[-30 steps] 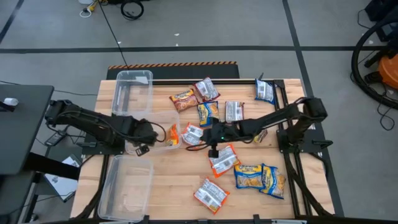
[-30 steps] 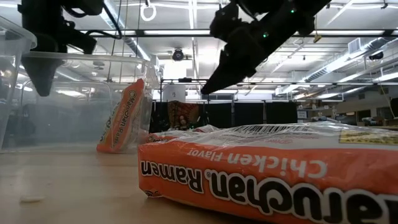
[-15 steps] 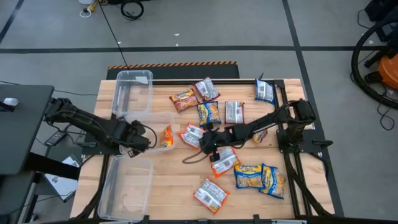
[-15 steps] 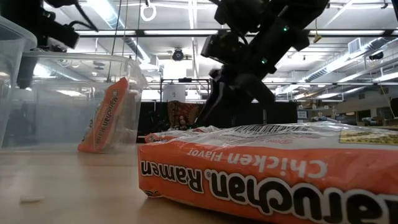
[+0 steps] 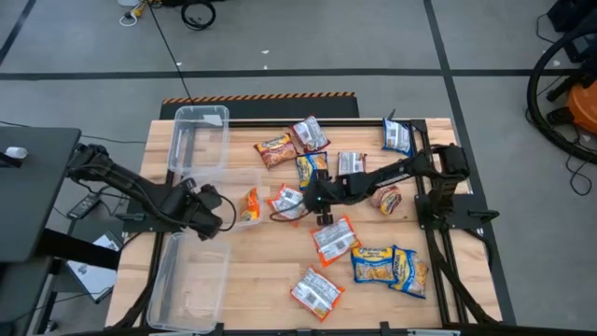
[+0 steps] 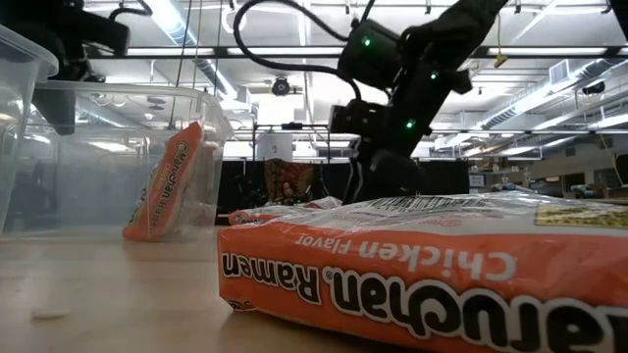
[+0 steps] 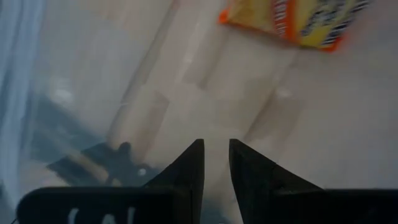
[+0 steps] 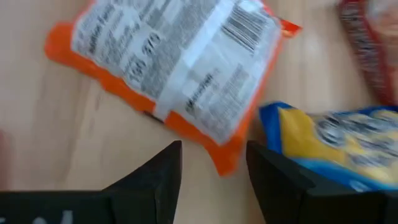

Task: Sort Maruchan noodles
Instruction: Put the orange noodle pack into the middle transparent bin

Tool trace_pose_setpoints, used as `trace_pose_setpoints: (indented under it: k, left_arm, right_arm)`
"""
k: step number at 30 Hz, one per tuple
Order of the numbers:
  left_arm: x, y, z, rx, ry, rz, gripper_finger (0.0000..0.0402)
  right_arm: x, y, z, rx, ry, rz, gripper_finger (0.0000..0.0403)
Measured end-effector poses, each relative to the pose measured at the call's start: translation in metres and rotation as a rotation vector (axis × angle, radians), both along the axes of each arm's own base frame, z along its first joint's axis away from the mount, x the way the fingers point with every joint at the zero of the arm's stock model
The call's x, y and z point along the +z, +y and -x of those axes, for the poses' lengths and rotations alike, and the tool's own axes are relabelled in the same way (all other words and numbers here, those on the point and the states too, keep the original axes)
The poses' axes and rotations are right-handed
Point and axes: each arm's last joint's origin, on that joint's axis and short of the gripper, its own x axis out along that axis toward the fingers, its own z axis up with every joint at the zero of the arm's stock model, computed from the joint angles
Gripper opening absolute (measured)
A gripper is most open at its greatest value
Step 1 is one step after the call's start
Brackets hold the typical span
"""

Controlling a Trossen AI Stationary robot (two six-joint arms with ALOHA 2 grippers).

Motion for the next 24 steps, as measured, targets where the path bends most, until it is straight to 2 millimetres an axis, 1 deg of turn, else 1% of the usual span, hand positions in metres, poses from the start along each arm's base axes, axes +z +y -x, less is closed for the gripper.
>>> trace_pose_setpoints:
  k: [2,5,7,10,12,14,17,20,21,24]
  left_arm:
    - [0.002,-0.002,0.0,-0.014,-0.032,0.017,0.008]
    - [0.005,-0.005,0.0,-0.04,-0.097,0.02,0.008]
    - [0.008,-0.006,0.002,-0.056,-0.127,0.003,0.008]
    - [0.01,-0.007,0.005,-0.072,-0.142,0.005,0.008]
    - [0.011,-0.006,0.006,-0.075,-0.137,0.005,0.008]
    - [0.015,-0.006,0.006,-0.096,-0.143,-0.003,0.008]
    - [0.029,-0.007,0.002,-0.135,-0.192,-0.026,0.008]
    - [0.047,-0.008,-0.002,-0.158,-0.258,-0.047,0.008]
    - [0.052,-0.008,-0.002,-0.167,-0.276,-0.053,0.008]
    - [0.064,-0.009,-0.007,-0.193,-0.354,-0.089,0.008]
  right_arm:
    - [-0.004,-0.004,0.0,0.005,0.003,-0.057,0.0188]
    - [-0.015,-0.009,-0.004,-0.014,0.008,-0.056,0.0186]
    - [-0.018,-0.012,-0.007,-0.042,-0.016,-0.057,0.0181]
    - [-0.019,-0.014,-0.01,-0.041,-0.053,-0.117,0.0165]
    - [-0.017,-0.013,-0.011,-0.033,-0.077,-0.146,0.0148]
    - [-0.014,-0.012,-0.014,-0.022,-0.112,-0.17,0.0126]
    - [-0.013,-0.011,-0.015,-0.026,-0.129,-0.215,0.0081]
    - [-0.013,-0.011,-0.015,-0.052,-0.14,-0.276,0.0022]
    - [-0.011,-0.01,-0.014,-0.061,-0.143,-0.303,0.0014]
    - [0.0,-0.008,-0.014,-0.098,-0.177,-0.405,0.0013]
